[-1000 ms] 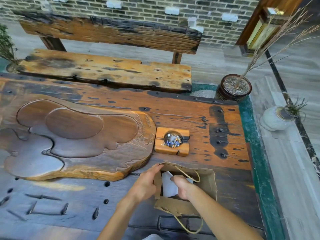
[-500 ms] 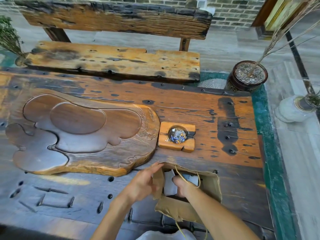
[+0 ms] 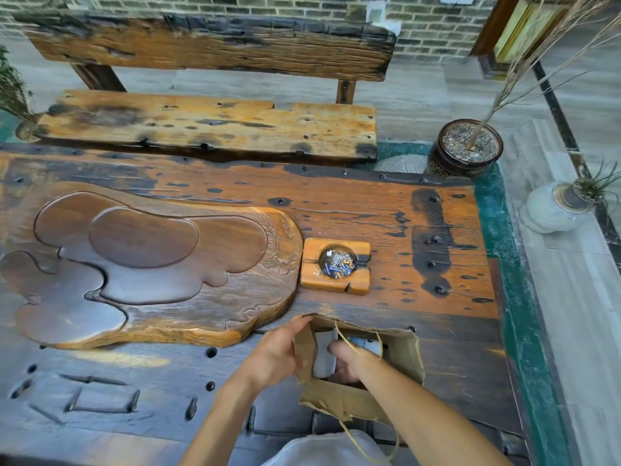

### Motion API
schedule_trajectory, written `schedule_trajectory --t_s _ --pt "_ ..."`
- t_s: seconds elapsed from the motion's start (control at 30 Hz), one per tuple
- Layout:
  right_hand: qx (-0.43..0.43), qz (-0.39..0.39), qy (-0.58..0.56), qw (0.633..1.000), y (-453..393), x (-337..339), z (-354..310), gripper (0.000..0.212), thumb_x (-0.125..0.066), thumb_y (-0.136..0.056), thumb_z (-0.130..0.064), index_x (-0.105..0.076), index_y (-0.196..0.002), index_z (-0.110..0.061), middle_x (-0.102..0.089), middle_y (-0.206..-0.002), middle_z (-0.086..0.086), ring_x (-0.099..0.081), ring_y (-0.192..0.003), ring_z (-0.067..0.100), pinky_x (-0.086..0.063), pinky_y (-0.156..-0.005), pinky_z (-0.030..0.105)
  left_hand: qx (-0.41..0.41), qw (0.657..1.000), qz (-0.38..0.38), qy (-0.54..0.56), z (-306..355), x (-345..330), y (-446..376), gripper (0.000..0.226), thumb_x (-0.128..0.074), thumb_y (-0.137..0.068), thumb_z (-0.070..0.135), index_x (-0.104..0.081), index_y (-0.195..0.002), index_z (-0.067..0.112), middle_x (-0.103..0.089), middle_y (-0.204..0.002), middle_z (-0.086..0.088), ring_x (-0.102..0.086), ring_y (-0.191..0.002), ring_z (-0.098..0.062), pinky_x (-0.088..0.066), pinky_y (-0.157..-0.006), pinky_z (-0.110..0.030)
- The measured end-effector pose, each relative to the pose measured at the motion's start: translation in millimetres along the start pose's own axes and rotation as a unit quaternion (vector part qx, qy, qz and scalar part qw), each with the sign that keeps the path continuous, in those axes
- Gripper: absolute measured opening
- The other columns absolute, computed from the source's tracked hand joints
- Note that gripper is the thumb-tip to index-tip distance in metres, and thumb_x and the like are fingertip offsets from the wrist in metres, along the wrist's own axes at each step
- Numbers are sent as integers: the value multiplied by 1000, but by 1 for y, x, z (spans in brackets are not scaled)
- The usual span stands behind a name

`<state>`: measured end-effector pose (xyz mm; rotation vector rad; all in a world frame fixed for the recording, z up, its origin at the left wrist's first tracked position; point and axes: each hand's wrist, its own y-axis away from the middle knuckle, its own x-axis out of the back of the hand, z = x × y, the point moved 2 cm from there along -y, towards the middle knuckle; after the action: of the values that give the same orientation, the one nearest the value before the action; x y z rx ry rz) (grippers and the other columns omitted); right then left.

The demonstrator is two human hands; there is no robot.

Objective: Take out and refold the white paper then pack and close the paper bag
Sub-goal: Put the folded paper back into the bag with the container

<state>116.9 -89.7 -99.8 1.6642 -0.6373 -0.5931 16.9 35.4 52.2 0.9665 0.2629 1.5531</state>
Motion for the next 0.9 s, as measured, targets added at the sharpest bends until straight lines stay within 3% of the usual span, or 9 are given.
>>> schedule_trajectory --t_s 0.1,0.17,0.23,0.33,0.4,0.53,0.63,0.77,0.9 --pt "-14 -7 82 997 -4 4 0 41 -46 -97 -38 -66 -114 -7 -74 -104 18 -74 -91 34 -61 -59 34 -6 1000 1 12 4 2 4 78 -65 -85 -3 -30 -151 19 -61 -132 -20 -62 -116 -28 -39 -65 2" --pt "-26 21 163 986 -22 15 5 50 -38 -96 -40 -58 -129 -8 -74 -110 19 -75 -86 31 -59 -55 30 -8 1000 -3 25 9 3 8 76 -64 -85 -3 -32 -150 20 -68 -98 -1 -68 -80 -1 -42 -57 -1" --pt "-11 38 213 976 -36 24 8 50 -34 -94 -37 -61 -126 -9 -76 -108 15 -75 -76 24 -56 -60 27 -7 999 -9 30 11 5 10 76 -63 -85 -4 -32 -150 21 -57 -72 12 -57 -54 9 -45 -55 -7" --pt "2 61 280 958 3 21 2 47 -35 -90 -34 -63 -119 -9 -77 -96 9 -70 -62 18 -51 -63 25 -8 1000 -7 25 10 7 10 78 -63 -85 -3 -30 -151 22 -53 -67 13 -57 -58 0 -55 -75 -21" --pt "2 66 307 949 28 17 -4 41 -34 -94 -23 -55 -126 -7 -74 -95 10 -70 -69 19 -54 -64 27 -9 999 -7 36 9 7 10 79 -63 -85 -4 -29 -151 23 -54 -66 10 -60 -65 -11 -55 -85 -30" --pt "20 89 290 953 46 30 -17 41 -44 -99 -21 -46 -136 -5 -72 -114 17 -71 -94 26 -60 -74 33 -1 999 -6 47 9 2 8 79 -64 -85 -2 -29 -150 25 -57 -65 5 -62 -71 -17 -53 -74 -27" --pt "28 108 243 964 53 48 -21 50 -60 -95 -28 -43 -136 -4 -66 -125 22 -68 -87 27 -57 -59 30 4 999 -7 41 10 -5 8 80 -66 -85 0 -29 -151 25 -65 -81 -8 -62 -67 -16 -49 -59 -17" --pt "-21 128 202 971 44 66 -13 58 -59 -96 -34 -46 -134 6 -62 -127 27 -68 -90 31 -56 -60 32 -6 1000 1 24 11 -9 7 80 -66 -85 1 -27 -152 23 -54 -138 -27 -57 -56 -7 -47 -51 -8" --pt "-67 110 143 981 30 75 -5 53 -52 -99 -30 -49 -130 13 -63 -127 26 -66 -75 29 -54 -40 28 -7 999 14 29 6 -11 3 80 -65 -85 -2 -28 -152 23 -56 -136 -27 -59 -57 -10 -55 -68 -25"
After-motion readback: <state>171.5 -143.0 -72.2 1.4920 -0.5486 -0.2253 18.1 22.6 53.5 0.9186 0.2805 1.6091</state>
